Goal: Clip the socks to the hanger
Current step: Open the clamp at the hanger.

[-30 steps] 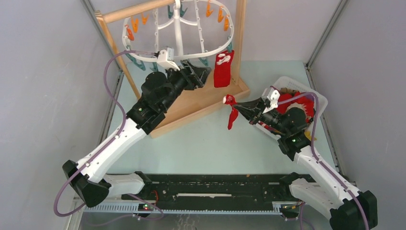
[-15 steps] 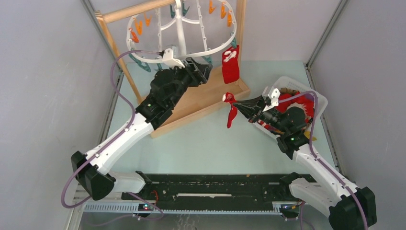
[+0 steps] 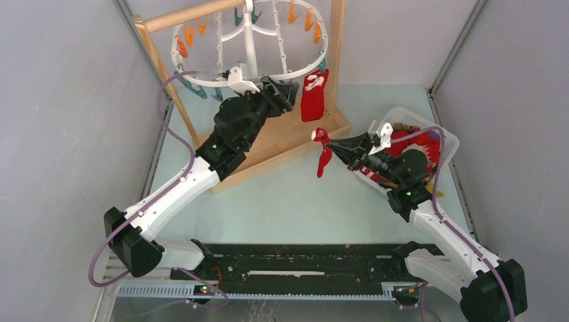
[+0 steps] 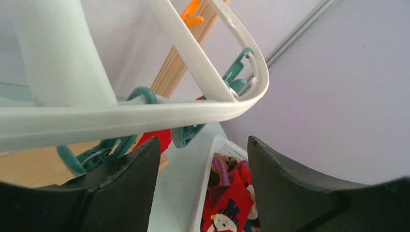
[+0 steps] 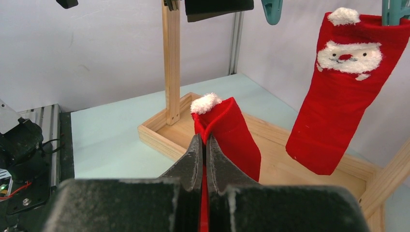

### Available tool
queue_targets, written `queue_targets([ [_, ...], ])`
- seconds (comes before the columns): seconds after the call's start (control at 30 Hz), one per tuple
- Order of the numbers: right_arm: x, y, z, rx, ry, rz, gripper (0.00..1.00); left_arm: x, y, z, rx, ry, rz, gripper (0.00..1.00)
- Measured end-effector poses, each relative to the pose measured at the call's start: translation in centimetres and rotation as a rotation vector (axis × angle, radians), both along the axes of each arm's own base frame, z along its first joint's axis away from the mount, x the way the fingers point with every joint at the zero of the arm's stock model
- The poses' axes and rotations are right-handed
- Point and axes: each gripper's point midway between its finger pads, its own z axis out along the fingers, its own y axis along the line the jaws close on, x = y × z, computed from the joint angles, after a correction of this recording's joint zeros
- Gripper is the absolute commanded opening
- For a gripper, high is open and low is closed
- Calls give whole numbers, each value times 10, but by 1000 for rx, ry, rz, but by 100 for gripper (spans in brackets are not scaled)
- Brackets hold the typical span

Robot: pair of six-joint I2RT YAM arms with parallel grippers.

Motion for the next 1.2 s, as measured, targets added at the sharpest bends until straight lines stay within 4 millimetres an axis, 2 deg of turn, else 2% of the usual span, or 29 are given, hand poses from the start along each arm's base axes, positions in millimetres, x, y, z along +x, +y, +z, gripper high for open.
queue_targets([
  [0.2, 0, 0, 1, 2, -4, 0, 0, 8, 4, 6, -20, -29, 49, 63],
  [0.47, 0, 0, 2, 6, -4, -1, 0, 18, -2, -8, 28, -23, 60, 64],
  [0.73, 0, 1, 4, 15, -3, 3, 0, 20, -3, 5, 24, -94, 86, 64],
  [1.2, 0, 1, 3, 16, 2, 3, 0, 29, 2, -1, 52, -94, 164, 62],
])
